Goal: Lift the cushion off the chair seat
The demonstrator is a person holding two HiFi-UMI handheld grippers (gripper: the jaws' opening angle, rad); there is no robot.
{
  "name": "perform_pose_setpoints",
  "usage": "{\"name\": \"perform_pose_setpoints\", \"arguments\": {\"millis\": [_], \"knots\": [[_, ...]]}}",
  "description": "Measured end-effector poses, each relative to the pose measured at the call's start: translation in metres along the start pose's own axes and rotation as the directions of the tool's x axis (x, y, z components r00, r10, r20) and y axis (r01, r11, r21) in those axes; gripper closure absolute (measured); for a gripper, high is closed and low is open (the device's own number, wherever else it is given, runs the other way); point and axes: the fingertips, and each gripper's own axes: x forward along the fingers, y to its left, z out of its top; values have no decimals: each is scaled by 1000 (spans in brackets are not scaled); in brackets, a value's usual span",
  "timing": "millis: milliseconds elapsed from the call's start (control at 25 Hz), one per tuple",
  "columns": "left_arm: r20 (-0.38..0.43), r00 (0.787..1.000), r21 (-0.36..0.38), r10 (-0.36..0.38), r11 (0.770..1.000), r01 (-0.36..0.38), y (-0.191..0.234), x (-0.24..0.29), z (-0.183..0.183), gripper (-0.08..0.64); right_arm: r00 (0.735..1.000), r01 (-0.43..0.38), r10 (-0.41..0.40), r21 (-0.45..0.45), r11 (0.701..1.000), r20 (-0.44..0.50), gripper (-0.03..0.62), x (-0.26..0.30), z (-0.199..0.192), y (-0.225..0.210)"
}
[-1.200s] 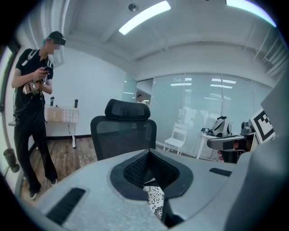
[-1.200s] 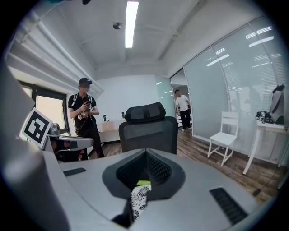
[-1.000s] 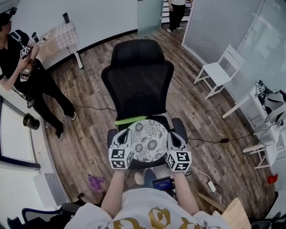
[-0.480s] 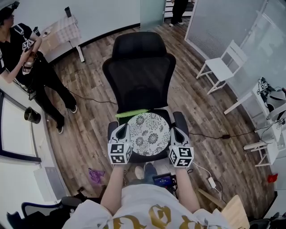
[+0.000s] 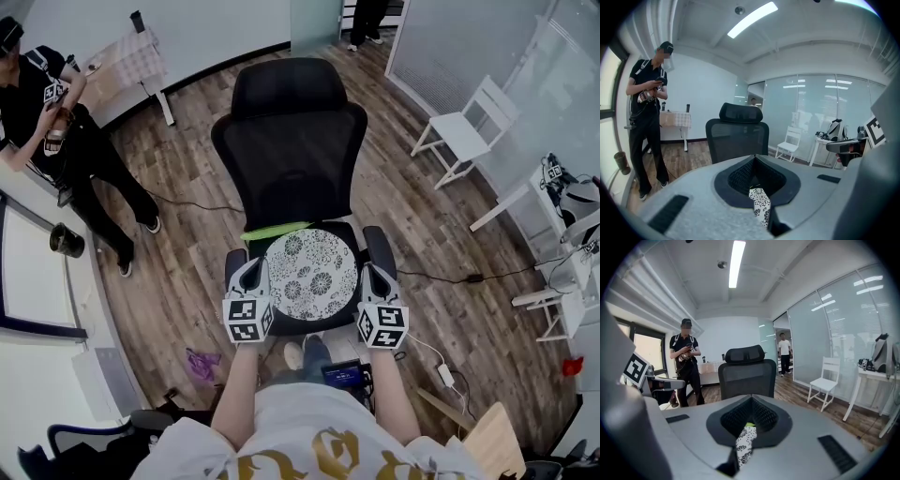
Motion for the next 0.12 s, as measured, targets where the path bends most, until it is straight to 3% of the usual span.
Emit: {"name": "perform_pose_setpoints", "arguments": {"millis": [120], "knots": [[-2, 1000, 2, 4, 1000, -4, 1, 0, -2, 551, 1000, 24, -24, -29, 999, -1, 581, -1, 0, -2]]}}
